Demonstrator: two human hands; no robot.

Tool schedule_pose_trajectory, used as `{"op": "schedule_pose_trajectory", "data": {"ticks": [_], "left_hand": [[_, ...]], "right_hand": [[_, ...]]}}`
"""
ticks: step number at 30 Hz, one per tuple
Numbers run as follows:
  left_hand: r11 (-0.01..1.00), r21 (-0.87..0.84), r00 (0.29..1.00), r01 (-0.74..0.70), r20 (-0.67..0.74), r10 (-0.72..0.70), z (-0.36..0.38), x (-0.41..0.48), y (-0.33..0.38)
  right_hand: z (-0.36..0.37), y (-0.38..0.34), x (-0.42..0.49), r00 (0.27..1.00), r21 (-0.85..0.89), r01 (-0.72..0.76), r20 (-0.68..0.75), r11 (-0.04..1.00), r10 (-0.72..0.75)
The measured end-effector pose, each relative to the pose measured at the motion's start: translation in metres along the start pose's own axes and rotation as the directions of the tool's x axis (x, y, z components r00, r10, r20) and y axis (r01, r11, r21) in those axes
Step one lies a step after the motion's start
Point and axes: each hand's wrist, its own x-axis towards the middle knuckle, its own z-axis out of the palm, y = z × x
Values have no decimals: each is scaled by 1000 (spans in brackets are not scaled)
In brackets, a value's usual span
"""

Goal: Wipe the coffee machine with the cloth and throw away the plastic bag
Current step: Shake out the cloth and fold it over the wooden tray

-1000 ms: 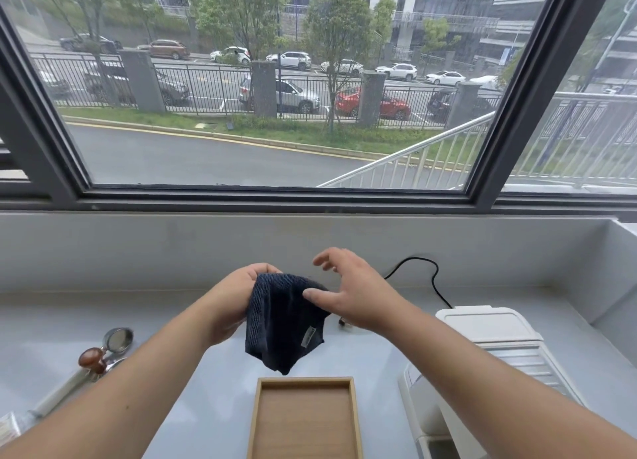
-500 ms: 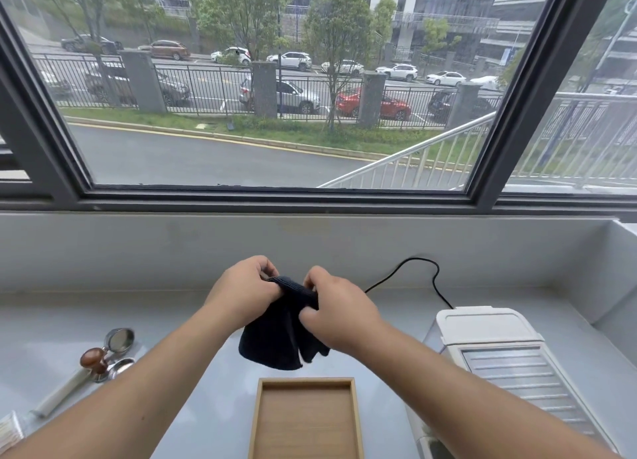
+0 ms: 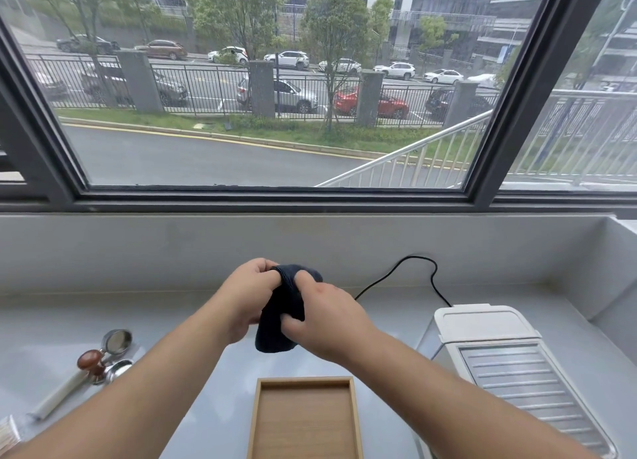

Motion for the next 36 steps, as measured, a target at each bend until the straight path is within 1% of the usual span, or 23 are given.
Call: {"op": "schedule_pose_trajectory", "data": {"ticks": [2, 4, 6, 8, 10, 11, 13, 16, 17, 18, 19, 20, 21, 22, 23, 24, 26, 28, 29, 31, 33, 35, 36], "left_hand": [[985, -171, 991, 25, 130, -2, -3, -1, 0], [966, -257, 964, 19, 262, 51, -7, -2, -1], [924, -380, 937, 47, 338, 91, -13, -2, -4], [871, -485, 917, 82, 379, 125, -17, -1, -7], [900, -437, 928, 12, 339, 152, -13, 2, -9], [916, -399, 946, -35, 282, 159, -10, 3, -9], [916, -396, 976, -58, 172, 137, -6, 5, -8], [884, -464, 987, -52, 111, 117, -6, 4, -6], [876, -480, 987, -52, 109, 119, -7, 3, -5], [867, -495, 987, -51, 110, 121, -7, 2, -3], [860, -507, 986, -47, 114, 122, -7, 1, -2], [854, -518, 985, -44, 121, 124, -7, 0, 0], [849, -528, 984, -40, 127, 126, -7, -1, 1], [844, -535, 983, -39, 131, 128, -7, -2, 3], [840, -541, 982, -37, 134, 130, -7, -3, 5], [838, -545, 982, -36, 136, 131, -6, -4, 7], [836, -547, 981, -33, 141, 131, -6, -3, 9], [840, -541, 979, -29, 155, 134, -6, -2, 12], [846, -533, 976, -30, 166, 139, -6, -2, 13], [872, -488, 975, -42, 170, 142, -5, -1, 14], [924, -380, 979, -44, 169, 116, -4, 0, 14], [968, -252, 977, -20, 203, 73, -5, 1, 12], [976, -216, 972, -5, 229, 56, -5, 2, 10]], "right_hand": [[-2, -1, -1, 1000, 46, -2, -10, 999, 3], [-5, -1, -1, 999, 83, -1, -47, 997, 4], [-7, 0, -2, 996, 107, 10, -84, 994, -1], [-8, 0, -1, 996, 123, 24, -93, 992, -13], [-10, -1, 0, 994, 134, 69, -98, 989, -57], [-12, 0, 1, 992, 145, 88, -100, 986, -74], [-15, 5, 4, 990, 209, 71, -133, 975, -44], [-17, 20, 10, 955, 316, -59, -257, 947, 145], [-18, 26, 11, 940, 355, -135, -248, 925, 232], [-20, 31, 12, 928, 407, -221, -192, 886, 319], [-23, 35, 13, 915, 477, -301, -99, 826, 390], [-25, 38, 14, 901, 563, -365, 14, 741, 433], [-27, 40, 14, 890, 651, -410, 132, 639, 437], [-27, 44, 14, 883, 725, -440, 243, 529, 401], [-28, 48, 13, 882, 780, -456, 333, 429, 333], [-28, 49, 11, 884, 820, -461, 389, 338, 260], [-29, 49, 7, 888, 873, -451, 419, 186, 188], [-31, 50, 5, 904, 909, -411, 395, 75, 163], [-33, 50, 5, 915, 923, -383, 373, 39, 153], [-37, 51, 6, 929, 940, -341, 334, 20, 158], [-40, 51, 8, 934, 949, -314, 301, 40, 194], [-42, 50, 10, 927, 954, -298, 283, 22, 245], [-42, 48, 11, 925, 958, -287, 275, 7, 263]]}}
